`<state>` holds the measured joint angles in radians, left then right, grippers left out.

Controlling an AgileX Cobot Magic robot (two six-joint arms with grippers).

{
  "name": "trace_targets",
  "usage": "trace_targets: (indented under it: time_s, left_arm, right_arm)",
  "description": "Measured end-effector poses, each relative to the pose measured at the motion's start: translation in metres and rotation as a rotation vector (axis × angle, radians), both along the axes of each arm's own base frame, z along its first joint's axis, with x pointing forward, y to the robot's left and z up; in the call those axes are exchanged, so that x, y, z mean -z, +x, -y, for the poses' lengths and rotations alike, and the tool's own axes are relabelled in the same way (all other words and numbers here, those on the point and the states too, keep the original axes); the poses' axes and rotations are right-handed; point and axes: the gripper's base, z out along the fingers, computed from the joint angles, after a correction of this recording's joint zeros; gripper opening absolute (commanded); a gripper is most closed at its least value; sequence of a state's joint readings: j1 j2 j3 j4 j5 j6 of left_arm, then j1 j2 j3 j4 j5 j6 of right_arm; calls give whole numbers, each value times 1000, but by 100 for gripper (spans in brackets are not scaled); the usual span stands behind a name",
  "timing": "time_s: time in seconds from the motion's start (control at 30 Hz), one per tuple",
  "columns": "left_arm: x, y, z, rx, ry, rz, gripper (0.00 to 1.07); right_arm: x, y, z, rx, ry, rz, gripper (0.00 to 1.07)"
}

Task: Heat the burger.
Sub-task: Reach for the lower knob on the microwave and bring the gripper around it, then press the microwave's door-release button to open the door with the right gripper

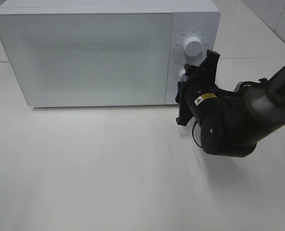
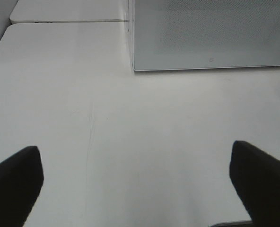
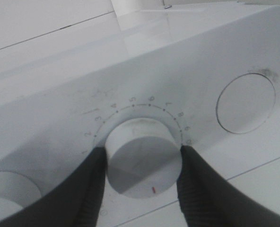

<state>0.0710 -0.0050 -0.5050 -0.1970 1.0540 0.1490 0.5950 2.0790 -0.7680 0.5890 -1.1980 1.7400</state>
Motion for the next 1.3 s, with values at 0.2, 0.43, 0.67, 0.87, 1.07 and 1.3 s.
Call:
trace_targets:
  time_s: [0.2,0.43,0.67,0.87,1.07,1.3]
  left_arm:
    - [0,0,0,0,0,0,100]
    - [0,0,0,0,0,0,100]
    - [0,0,0,0,0,0,100]
    - [0,0,0,0,0,0,100]
    - [0,0,0,0,0,0,100]
    - [0,0,0,0,0,0,100]
  right_arm:
    - [0,0,0,-1,-5,0,3]
    - [0,0,1,7,-27,-1,12]
    - [0,0,2,12,-72,0,31]
    - [-1,0,1,18,-92,0,49]
    - [-7,-4,2,-4,-121,5,66]
    - [-8,-16,5,-55,-173,15,76]
